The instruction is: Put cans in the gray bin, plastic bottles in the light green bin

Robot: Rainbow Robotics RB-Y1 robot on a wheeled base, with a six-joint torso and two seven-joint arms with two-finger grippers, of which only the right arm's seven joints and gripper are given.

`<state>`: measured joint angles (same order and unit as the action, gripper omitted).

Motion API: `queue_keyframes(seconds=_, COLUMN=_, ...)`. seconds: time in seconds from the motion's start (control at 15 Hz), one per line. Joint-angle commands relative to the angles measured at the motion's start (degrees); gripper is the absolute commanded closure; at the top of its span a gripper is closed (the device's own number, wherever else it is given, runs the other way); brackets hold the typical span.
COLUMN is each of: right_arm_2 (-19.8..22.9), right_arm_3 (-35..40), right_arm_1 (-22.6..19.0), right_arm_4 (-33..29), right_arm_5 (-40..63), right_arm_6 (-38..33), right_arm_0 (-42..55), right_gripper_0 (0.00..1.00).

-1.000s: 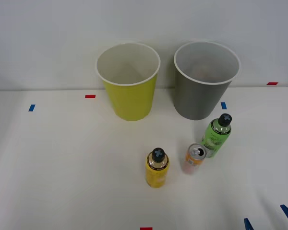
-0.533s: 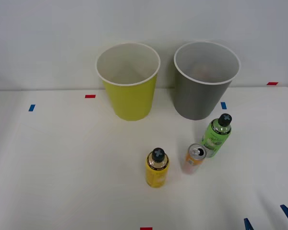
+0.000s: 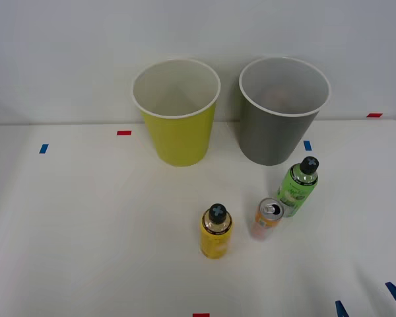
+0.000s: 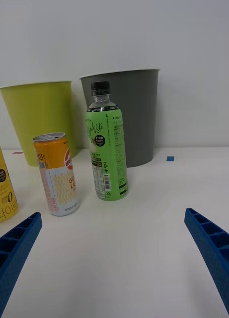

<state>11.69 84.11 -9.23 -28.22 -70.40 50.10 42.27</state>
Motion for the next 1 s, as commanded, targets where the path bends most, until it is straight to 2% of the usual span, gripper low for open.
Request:
queue_keyframes(seconds=0.07, right_arm_2=0.0, right_arm_3=0.0, right_arm_1=0.0, right_arm_4=0.0, right_arm_5=0.0, right_arm_6=0.0, right_arm_0=0.0, right_gripper_0=0.0)
queue_keyframes(seconds=1.0, right_arm_2=0.0, right_arm_3=0.0, right_arm_1=0.0, right_arm_4=0.0, right_arm_5=0.0, right_arm_6=0.0, right_arm_0=0.0, right_gripper_0=0.0)
